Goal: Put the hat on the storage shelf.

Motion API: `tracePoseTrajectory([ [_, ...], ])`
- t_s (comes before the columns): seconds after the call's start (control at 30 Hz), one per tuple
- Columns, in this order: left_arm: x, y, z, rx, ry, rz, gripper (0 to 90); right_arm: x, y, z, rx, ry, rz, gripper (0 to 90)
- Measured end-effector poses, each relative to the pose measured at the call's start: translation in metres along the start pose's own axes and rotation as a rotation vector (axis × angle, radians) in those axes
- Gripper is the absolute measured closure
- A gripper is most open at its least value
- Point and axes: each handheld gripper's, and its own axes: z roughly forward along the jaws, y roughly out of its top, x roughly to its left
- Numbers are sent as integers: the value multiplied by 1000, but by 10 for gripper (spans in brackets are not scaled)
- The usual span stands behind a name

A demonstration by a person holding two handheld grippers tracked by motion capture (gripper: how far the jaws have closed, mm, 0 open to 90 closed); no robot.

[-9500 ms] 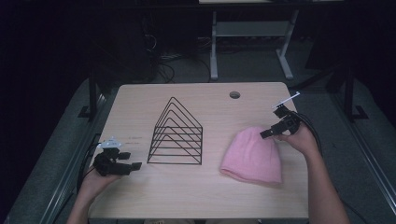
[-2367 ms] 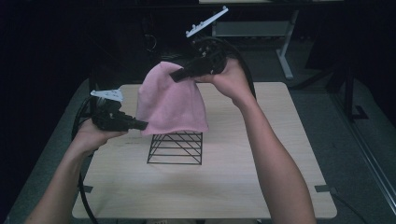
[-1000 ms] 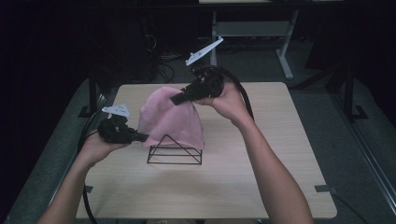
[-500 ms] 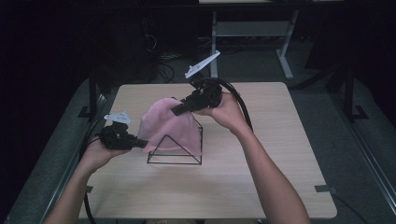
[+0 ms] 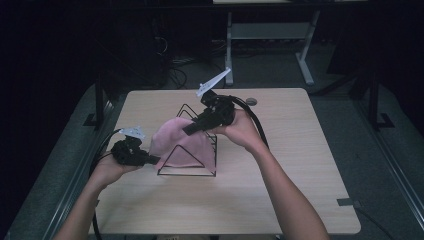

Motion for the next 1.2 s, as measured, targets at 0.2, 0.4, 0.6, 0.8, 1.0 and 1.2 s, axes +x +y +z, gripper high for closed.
tracePoseTrajectory([
  [0.2,3,-6,8,18,-2,-5,817,-2,-8,8,22,7,-3,743],
  [0.4,6,-10,16,62,11,-3,817,-3,-15,17,45,15,5,712],
  [0.6,3,-9,22,103,36,19,814,-2,-19,15,41,-7,11,569],
  [0.8,3,-10,22,126,33,26,698,5,-18,7,12,-27,-21,737],
  [1.0,7,-15,21,173,56,35,789,8,-16,11,27,-49,-28,822],
  [1.2,6,-14,28,178,86,35,844,8,-15,15,36,-45,-22,829],
])
